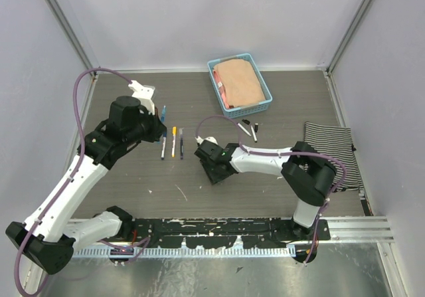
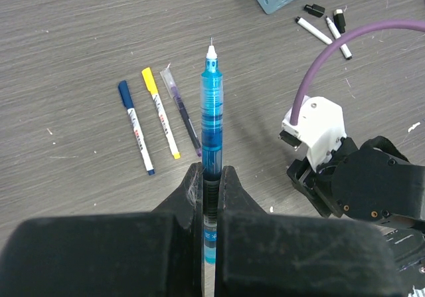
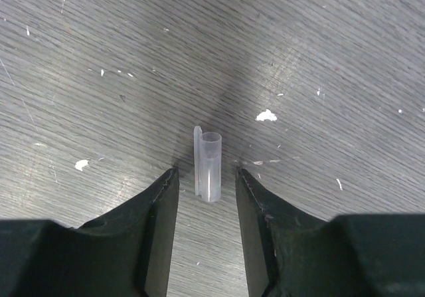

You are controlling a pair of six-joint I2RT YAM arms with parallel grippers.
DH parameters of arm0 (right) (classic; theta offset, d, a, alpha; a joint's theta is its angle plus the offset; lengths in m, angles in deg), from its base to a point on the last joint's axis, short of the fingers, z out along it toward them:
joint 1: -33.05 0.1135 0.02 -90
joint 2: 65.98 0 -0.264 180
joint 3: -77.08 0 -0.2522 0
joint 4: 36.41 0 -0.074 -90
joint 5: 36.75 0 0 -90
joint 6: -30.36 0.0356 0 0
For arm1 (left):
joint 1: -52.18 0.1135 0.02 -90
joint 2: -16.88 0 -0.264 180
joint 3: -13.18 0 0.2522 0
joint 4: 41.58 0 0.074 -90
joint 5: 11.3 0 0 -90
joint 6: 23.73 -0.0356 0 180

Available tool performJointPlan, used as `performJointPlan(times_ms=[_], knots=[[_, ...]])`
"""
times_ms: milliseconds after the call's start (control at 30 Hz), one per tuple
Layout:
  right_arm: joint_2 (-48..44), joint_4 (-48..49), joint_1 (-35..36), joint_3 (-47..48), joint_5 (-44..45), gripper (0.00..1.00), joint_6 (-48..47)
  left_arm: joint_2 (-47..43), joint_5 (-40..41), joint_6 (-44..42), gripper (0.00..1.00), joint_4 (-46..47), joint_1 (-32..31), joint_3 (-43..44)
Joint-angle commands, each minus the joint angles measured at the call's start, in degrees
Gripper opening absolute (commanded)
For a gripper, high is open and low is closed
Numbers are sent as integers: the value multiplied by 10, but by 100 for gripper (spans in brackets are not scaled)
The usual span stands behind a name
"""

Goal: Insert the pens into the pen caps
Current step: Adjust the pen cap at the center of the board.

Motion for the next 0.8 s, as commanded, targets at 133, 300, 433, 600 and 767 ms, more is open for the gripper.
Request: performJointPlan(times_ms=[133,300,433,600,767], knots=[[-41,-15,4,-42,18,45,19,0,0,3,0,16,6,-5],[-57,-15,4,-48,19,45,27,1,-2,4,0,16,7,-6],[-54,-18,4,-45,43,44,33,1,-4,5,0,17,8,-5],[-39,-31,4,-32,64,40,41,2,-6,4,0,16,8,-5],[-38,-37,-1,-31,79,39,50,2,-6,4,0,16,8,-5]])
